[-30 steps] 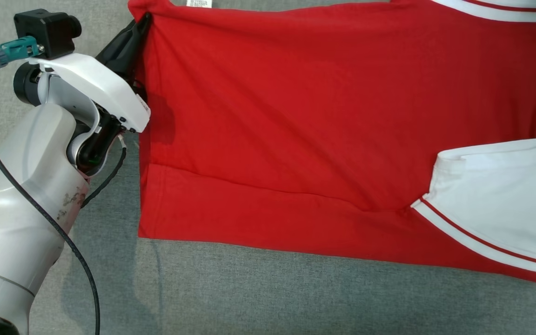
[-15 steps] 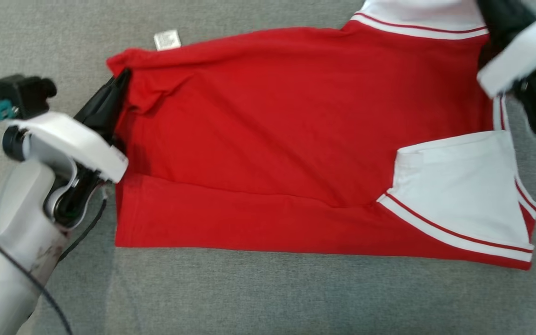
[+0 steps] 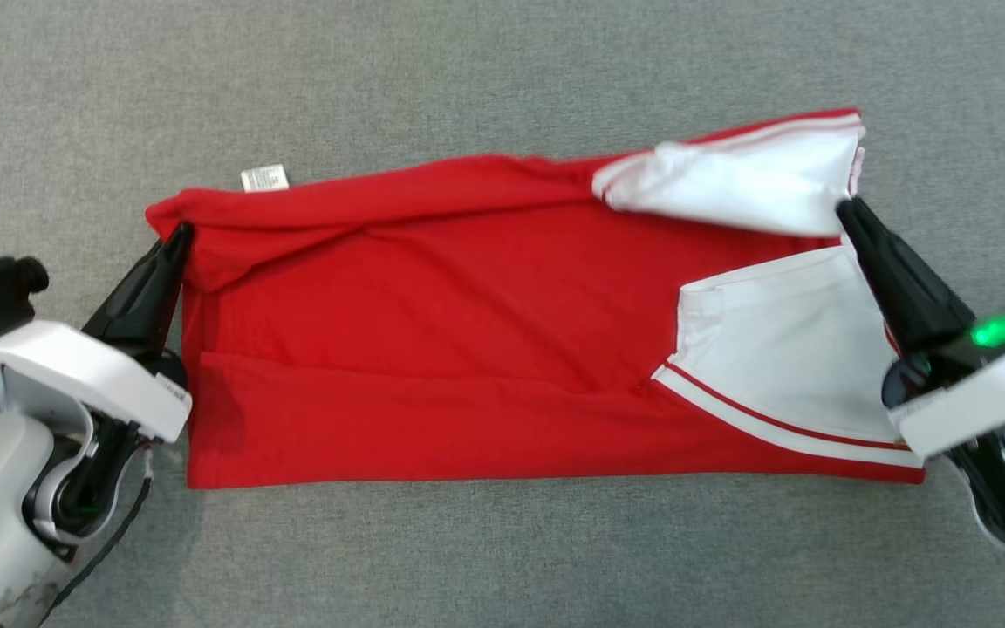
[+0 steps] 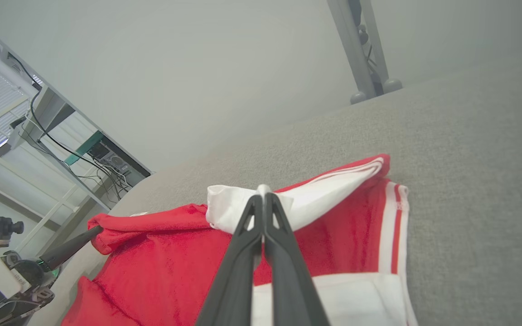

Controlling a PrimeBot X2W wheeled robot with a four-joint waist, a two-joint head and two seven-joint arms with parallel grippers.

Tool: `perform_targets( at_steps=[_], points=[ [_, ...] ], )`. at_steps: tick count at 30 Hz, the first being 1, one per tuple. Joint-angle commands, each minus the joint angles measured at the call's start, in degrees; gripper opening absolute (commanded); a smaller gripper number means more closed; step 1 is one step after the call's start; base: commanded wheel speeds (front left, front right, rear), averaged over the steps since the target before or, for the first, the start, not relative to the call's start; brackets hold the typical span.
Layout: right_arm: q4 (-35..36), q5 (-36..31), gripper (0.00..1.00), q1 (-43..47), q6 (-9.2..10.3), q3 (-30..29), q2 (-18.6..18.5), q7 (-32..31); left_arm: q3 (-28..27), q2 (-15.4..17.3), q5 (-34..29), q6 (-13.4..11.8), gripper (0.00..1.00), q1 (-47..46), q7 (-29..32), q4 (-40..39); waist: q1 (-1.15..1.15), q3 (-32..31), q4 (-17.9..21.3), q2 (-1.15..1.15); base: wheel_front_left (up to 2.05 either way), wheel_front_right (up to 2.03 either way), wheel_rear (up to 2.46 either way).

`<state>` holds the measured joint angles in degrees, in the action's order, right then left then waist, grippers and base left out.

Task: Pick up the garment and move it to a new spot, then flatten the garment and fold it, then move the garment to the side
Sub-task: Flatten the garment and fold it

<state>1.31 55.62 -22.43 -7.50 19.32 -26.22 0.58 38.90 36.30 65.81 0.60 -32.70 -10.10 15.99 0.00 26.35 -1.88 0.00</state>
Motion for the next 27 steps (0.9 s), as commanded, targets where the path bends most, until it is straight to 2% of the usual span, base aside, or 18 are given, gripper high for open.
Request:
perform_targets(
  at_steps=[1, 9, 16, 17, 18, 19, 20, 21, 22, 27],
  points=[
    [1.73, -0.52, 0.0, 2.6, 0.02, -1.54, 0.67, -0.6, -0.45, 0.97, 0.13, -0.91, 0.0, 1.3, -0.48, -1.14, 0.0, -0.65, 0.42, 0.0, 0.0, 0.0, 0.0],
    [10.46, -3.26, 0.0, 16.39, 0.02, -10.3, 7.08, -5.67, -1.4, 3.34, 0.9, -4.25, 0.0, 6.9, -1.67, -7.53, 0.0, -2.33, 0.95, 0.0, 0.0, 0.0, 0.0],
    [9.85, -6.38, 0.0, 21.94, 0.02, -14.07, 12.56, -9.98, -0.75, 1.89, 2.52, -5.01, 0.0, 10.43, -2.01, -6.36, 0.0, -3.34, 1.29, 0.0, 0.0, 0.0, 0.0],
    [9.23, -7.56, 0.0, 22.01, 0.02, -14.29, 12.82, -10.07, -0.68, 1.48, 2.71, -4.94, 0.16, 10.83, -2.13, -5.97, 0.0, -3.49, 1.35, 0.0, 0.0, 0.0, 0.0],
    [8.33, -8.4, 0.0, 21.87, 0.02, -14.38, 13.33, -10.07, -0.59, 1.32, 2.74, -5.08, 0.38, 11.08, -2.25, -5.33, 0.0, -3.59, 1.37, 0.0, 0.0, 0.0, 0.0],
    [7.36, -8.84, 0.2, 21.69, 0.02, -14.32, 13.93, -10.04, -0.53, 1.21, 2.47, -5.33, 0.64, 11.23, -2.36, -4.65, 0.0, -3.72, 1.38, 0.0, 0.0, 0.0, 0.0],
    [6.66, -9.9, 0.41, 21.47, 0.02, -14.51, 14.04, -9.68, -0.64, 0.79, 2.28, -5.56, 1.0, 11.36, -2.72, -4.04, 0.0, -3.93, 1.38, 0.0, 0.0, 0.0, 0.0],
    [5.78, -11.29, 0.47, 21.27, 0.02, -14.72, 13.88, -9.36, -0.92, 0.32, 2.05, -5.75, 1.0, 11.54, -3.11, -3.5, 0.0, -4.09, 1.44, 0.0, 0.0, 0.0, 0.0],
    [5.02, -12.32, 1.0, 21.08, 0.02, -14.76, 14.05, -8.93, -1.11, -0.24, 1.72, -5.87, 1.0, 11.88, -3.44, -3.14, 0.0, -4.34, 1.51, 0.0, 0.0, 0.0, 0.0],
    [3.39, -17.36, 1.0, 20.0, 0.02, -16.35, 15.37, -3.57, -6.23, -2.82, -1.6, -8.73, 1.0, 13.79, -5.09, -3.76, 0.0, -5.6, 1.66, 0.0, 0.0, 0.0, 0.0]
  ],
)
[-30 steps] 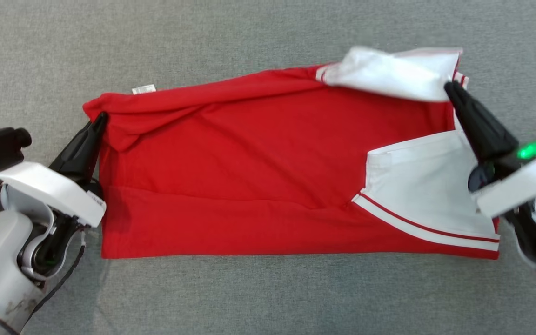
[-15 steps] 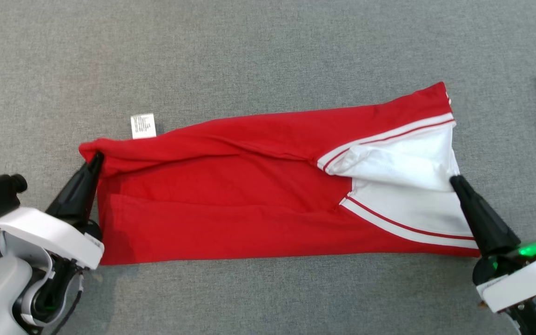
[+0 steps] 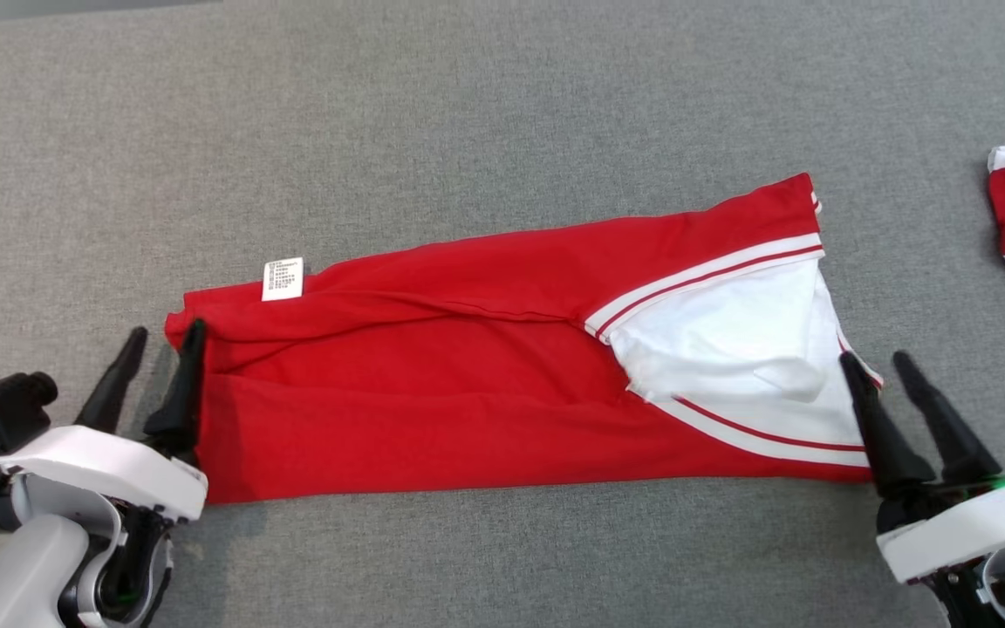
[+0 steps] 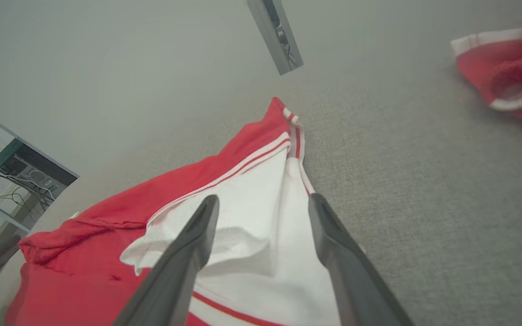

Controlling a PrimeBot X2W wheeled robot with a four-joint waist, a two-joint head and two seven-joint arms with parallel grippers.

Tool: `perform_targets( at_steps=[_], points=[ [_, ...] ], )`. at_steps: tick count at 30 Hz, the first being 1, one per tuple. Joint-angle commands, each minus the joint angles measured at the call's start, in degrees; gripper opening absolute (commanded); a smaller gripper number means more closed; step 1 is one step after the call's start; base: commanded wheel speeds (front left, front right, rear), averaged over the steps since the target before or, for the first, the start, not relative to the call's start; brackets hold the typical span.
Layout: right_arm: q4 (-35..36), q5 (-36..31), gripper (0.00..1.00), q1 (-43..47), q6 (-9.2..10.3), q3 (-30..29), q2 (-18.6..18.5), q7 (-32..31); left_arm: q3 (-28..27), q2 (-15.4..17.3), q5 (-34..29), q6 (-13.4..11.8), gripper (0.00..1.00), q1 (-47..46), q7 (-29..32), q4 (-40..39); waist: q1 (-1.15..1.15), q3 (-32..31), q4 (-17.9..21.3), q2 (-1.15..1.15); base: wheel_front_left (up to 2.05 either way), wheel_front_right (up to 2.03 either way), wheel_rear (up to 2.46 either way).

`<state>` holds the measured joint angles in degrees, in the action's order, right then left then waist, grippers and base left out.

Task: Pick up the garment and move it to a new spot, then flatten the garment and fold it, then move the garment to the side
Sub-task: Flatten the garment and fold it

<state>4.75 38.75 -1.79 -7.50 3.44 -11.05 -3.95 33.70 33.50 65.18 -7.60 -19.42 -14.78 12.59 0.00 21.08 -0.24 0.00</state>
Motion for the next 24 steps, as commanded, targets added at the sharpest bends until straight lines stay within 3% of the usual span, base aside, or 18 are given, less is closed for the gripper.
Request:
perform_targets(
  at_steps=[1, 6, 12, 17, 24],
  points=[
    [-0.05, -0.49, 1.0, -0.64, 0.02, -0.47, 0.2, 0.96, -1.03, -0.02, -0.97, -0.54, 1.0, 0.5, -0.41, -0.35, 0.0, -0.32, 0.02, 0.0, 0.0, 0.0, 0.0],
    [-1.46, -8.27, 1.0, -2.58, 0.02, -3.8, 1.06, 7.02, -13.49, -6.54, -11.04, -2.67, 1.0, 4.08, -0.32, -6.56, 0.0, -1.91, -0.22, 0.0, 0.0, 0.0, 0.0],
    [-2.92, -16.68, 1.0, -6.35, 0.02, -5.78, 2.36, 11.33, -22.69, -12.91, -24.88, -2.01, 1.0, 7.1, -0.35, -12.15, 0.0, -3.98, -0.33, 0.0, 0.0, 0.0, 0.0],
    [-4.92, -21.74, 1.0, -8.71, 0.02, -5.32, 2.28, 13.43, -25.07, -15.04, -34.19, -0.48, 1.0, 8.19, -0.35, -13.52, 0.0, -5.36, -0.51, 0.0, 0.0, 0.0, 0.0],
    [-10.16, -24.45, 1.0, -8.47, 0.02, -3.38, 2.77, 14.72, -25.96, -16.27, -40.77, 1.79, 1.0, 10.43, -0.36, -12.33, 0.0, -6.36, -1.47, 0.0, 0.0, 0.0, 0.0]
  ],
)
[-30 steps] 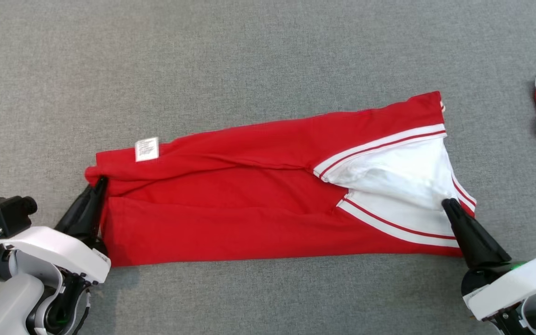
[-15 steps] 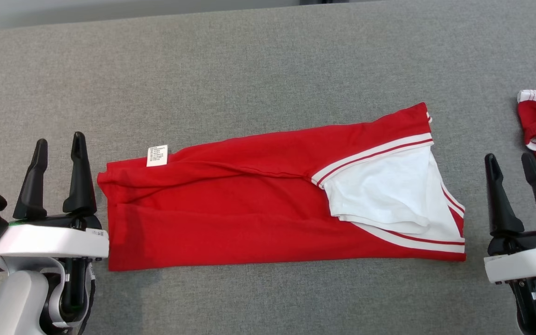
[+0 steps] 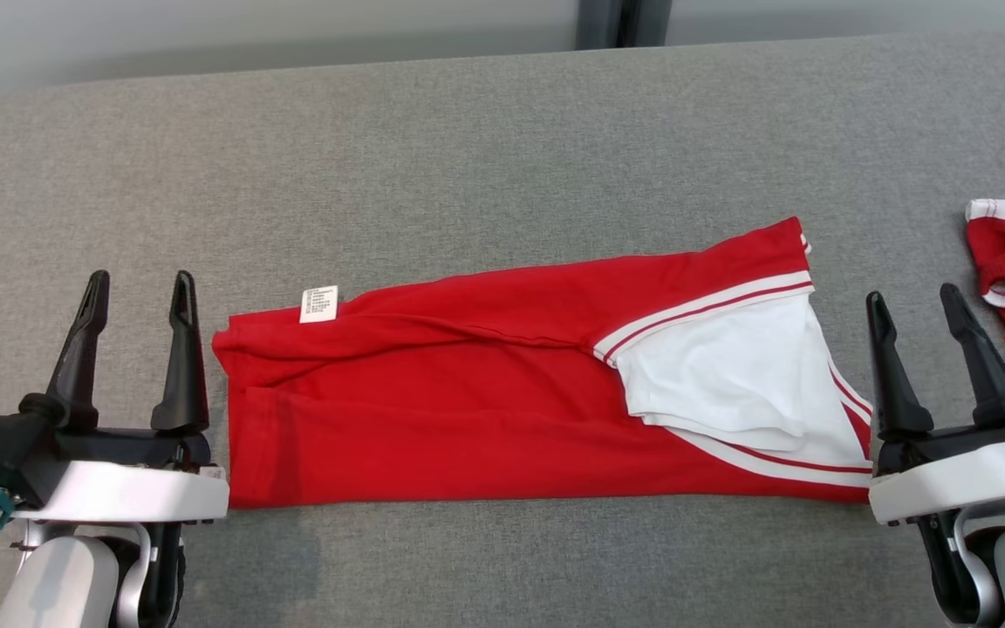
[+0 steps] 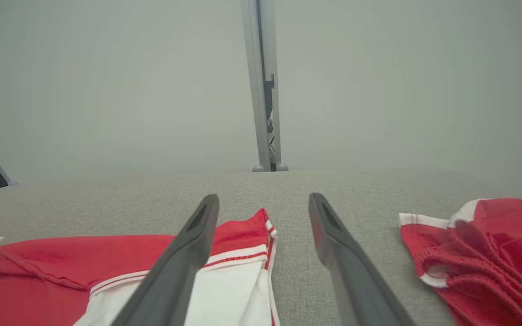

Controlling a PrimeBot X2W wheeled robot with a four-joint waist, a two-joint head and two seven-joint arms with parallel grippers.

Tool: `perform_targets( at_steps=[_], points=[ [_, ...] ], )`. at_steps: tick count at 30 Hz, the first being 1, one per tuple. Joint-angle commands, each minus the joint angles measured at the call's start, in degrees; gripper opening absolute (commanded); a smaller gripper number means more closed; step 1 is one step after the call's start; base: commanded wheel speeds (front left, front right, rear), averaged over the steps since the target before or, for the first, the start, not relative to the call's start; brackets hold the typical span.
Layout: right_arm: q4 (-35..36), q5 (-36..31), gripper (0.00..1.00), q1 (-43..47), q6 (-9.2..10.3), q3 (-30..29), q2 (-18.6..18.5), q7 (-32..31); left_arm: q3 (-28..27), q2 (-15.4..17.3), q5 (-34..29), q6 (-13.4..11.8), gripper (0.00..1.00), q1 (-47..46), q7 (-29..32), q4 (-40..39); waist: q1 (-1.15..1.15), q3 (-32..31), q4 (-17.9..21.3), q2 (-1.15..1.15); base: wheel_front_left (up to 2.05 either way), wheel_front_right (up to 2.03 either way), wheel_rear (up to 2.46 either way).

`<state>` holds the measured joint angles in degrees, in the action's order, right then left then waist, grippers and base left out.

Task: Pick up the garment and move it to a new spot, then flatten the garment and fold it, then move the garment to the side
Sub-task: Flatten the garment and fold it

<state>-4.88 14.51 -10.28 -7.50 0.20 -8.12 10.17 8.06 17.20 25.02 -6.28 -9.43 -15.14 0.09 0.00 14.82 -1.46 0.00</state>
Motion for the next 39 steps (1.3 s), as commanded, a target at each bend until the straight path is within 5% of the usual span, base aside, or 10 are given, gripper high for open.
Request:
perform_targets(
  at_steps=[1, 21, 34, 35, 37, 39],
  points=[
    [-1.26, -0.18, 1.0, 0.07, 0.02, -0.12, -0.04, 0.71, -0.54, -0.39, -1.03, 1.01, 1.0, 0.58, 0.01, 0.22, 0.0, -0.2, -0.49, 0.0, 0.0, 0.0, 0.0],
    [-14.22, 1.02, 1.0, -3.58, 0.02, 2.33, -2.43, 0.2, -3.69, -4.55, -6.39, 7.45, 1.0, -1.16, 0.0, 3.7, 0.0, -0.42, -2.92, 0.0, 0.0, 0.0, 0.0],
    [-33.55, 4.2, 1.0, -9.73, 0.03, 7.45, -2.07, 0.09, -5.59, -6.86, -8.46, 10.35, 1.0, -3.71, 0.0, 5.66, 0.0, 1.74, -4.62, 0.0, 0.0, 0.0, 0.0],
    [-34.49, 4.56, 0.72, -9.91, 0.03, 7.95, -2.14, -0.08, -5.78, -7.05, -8.57, 10.58, 1.0, -3.77, 0.0, 5.72, 0.0, 1.82, -4.62, 0.0, 0.0, 0.0, 0.0],
    [-36.43, 6.0, 0.0, -10.19, 0.03, 9.58, -2.18, -0.3, -6.4, -7.43, -9.08, 10.87, 1.0, -3.81, 0.0, 5.8, 0.0, 2.1, -4.45, 0.0, 0.0, 0.0, 0.0],
    [-36.98, 6.99, 0.0, -10.72, 0.11, 10.3, -2.65, 0.37, -6.85, -7.53, -9.54, 11.15, 1.0, -3.92, 0.0, 5.76, 0.0, 2.32, -4.23, 0.0, 0.0, 0.0, 0.0]
  ],
)
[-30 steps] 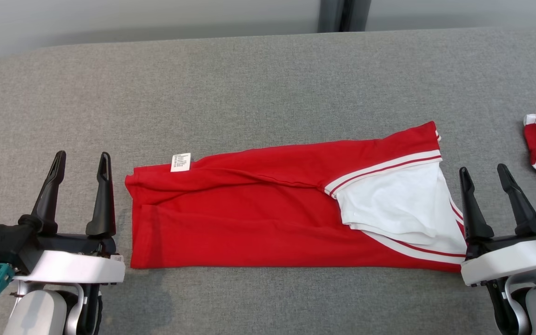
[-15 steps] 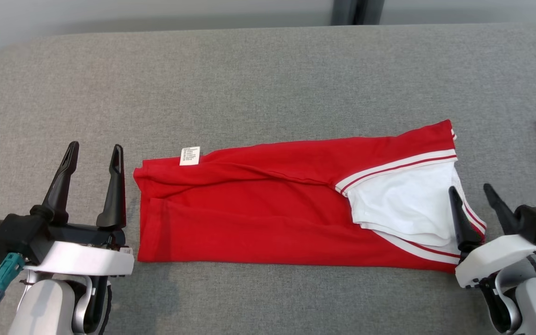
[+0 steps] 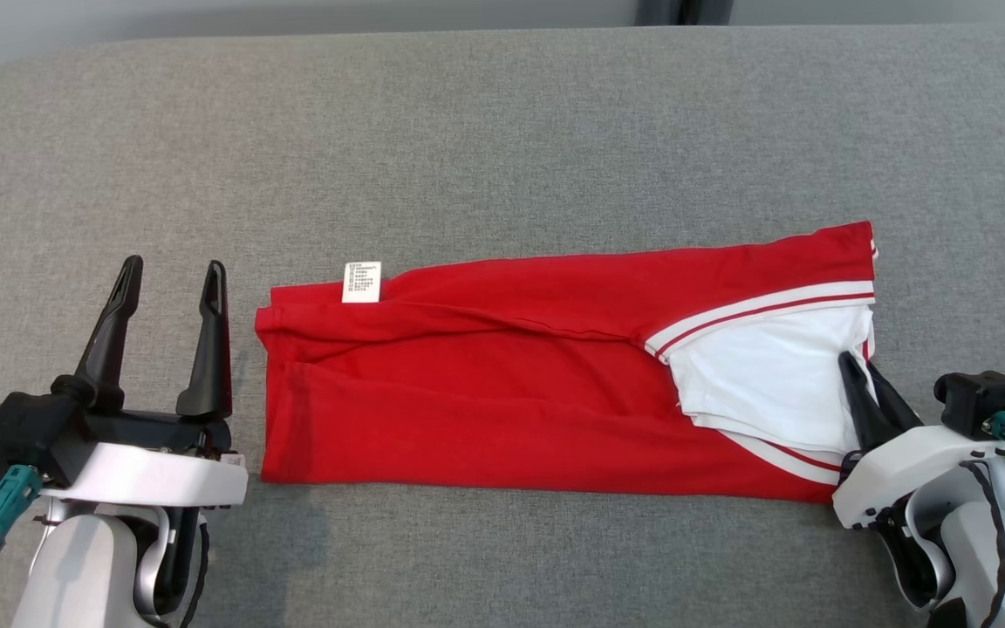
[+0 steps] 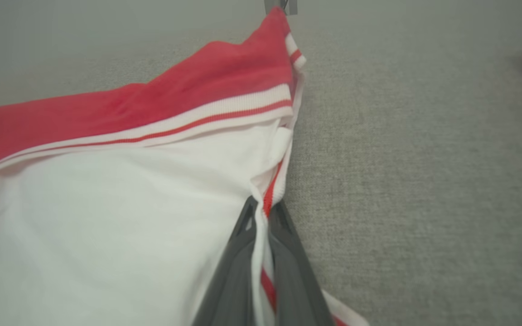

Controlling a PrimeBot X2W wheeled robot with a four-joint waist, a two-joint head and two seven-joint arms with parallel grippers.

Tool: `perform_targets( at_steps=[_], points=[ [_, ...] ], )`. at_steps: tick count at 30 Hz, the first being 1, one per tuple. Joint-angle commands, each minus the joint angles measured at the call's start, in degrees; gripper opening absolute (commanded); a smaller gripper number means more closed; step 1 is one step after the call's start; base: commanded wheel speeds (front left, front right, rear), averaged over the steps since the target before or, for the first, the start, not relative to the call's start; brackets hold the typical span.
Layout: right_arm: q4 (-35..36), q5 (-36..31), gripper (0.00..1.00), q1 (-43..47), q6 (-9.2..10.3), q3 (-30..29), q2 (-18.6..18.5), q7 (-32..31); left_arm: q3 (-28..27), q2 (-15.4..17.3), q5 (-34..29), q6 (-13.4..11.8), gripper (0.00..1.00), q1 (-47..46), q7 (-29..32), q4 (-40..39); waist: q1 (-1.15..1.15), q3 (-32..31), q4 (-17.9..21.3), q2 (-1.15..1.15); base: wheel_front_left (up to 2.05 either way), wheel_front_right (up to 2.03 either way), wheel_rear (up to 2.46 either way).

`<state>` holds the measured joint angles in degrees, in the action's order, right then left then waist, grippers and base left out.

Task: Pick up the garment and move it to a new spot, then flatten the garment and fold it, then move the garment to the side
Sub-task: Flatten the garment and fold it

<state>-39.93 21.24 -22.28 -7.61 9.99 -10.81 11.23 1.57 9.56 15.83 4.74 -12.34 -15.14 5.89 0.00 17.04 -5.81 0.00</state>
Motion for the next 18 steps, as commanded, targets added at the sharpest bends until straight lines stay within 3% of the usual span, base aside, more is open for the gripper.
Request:
perform_targets(
  at_steps=[1, 13, 18],
  points=[
    [-2.0, 0.79, 0.0, 1.01, 0.22, 0.74, -0.43, -0.4, -0.57, -0.01, -0.45, 0.29, 1.0, -1.13, 0.0, -0.08, 0.0, 0.2, 0.24, 0.0, 0.0, 0.0, 0.0],
    [-2.22, 4.95, 0.0, 0.62, 0.27, -4.36, -7.8, 2.96, -2.41, -0.82, -1.69, 1.36, 1.0, -1.35, 0.0, 0.34, 0.0, 0.05, 1.66, 0.0, 0.0, 0.0, 0.0],
    [-0.93, 5.04, 0.0, -0.3, 0.26, -5.54, -9.02, 3.13, -3.06, -1.06, -2.25, 1.77, 1.0, -1.08, 0.0, 0.32, 0.0, -0.29, 2.39, 0.0, 0.0, 0.0, 0.0]
  ],
)
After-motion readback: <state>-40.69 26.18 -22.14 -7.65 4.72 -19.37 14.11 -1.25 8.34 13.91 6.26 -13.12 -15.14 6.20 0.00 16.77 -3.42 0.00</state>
